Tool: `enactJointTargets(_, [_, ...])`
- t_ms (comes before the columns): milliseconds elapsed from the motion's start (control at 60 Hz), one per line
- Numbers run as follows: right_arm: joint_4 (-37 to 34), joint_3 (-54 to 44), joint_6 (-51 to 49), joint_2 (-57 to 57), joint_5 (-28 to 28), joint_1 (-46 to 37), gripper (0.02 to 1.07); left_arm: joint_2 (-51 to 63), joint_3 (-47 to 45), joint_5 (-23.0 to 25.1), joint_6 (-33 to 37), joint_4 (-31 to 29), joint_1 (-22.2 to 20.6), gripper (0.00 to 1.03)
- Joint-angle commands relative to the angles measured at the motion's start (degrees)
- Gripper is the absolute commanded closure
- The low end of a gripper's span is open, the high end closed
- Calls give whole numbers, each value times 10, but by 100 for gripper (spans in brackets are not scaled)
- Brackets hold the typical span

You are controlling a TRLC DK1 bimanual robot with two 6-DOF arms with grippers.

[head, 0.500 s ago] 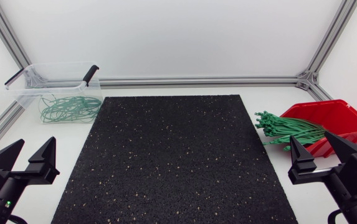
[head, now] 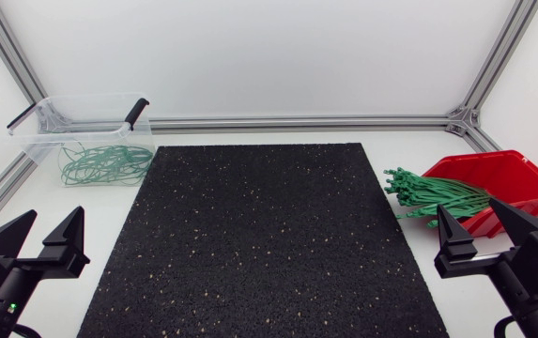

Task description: Take a green cable tie from the red box, thread the tail through the head to close it, then place it in the transparent bin on the left.

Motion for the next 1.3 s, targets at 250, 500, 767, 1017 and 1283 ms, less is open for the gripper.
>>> enactJointTargets(250, [-24, 68, 13, -3, 14, -5, 5, -5, -23, -3, -9, -9, -2, 4])
enactJointTargets(500, [-83, 188, 13, 81, 21, -9, 5, -5, -23, -3, -9, -8, -4, 4])
enactJointTargets(767, [-175, 348, 27, 238, 21, -22, 6, -5, -23, -3, -9, -8, 3, 4])
enactJointTargets(1017, [-289, 485, -37, 389, 5, -38, 6, -5, -23, -3, -9, -8, 3, 4])
enactJointTargets(1283, [-381, 547, -235, 504, -41, -55, 10, -5, -23, -3, -9, -9, 3, 4])
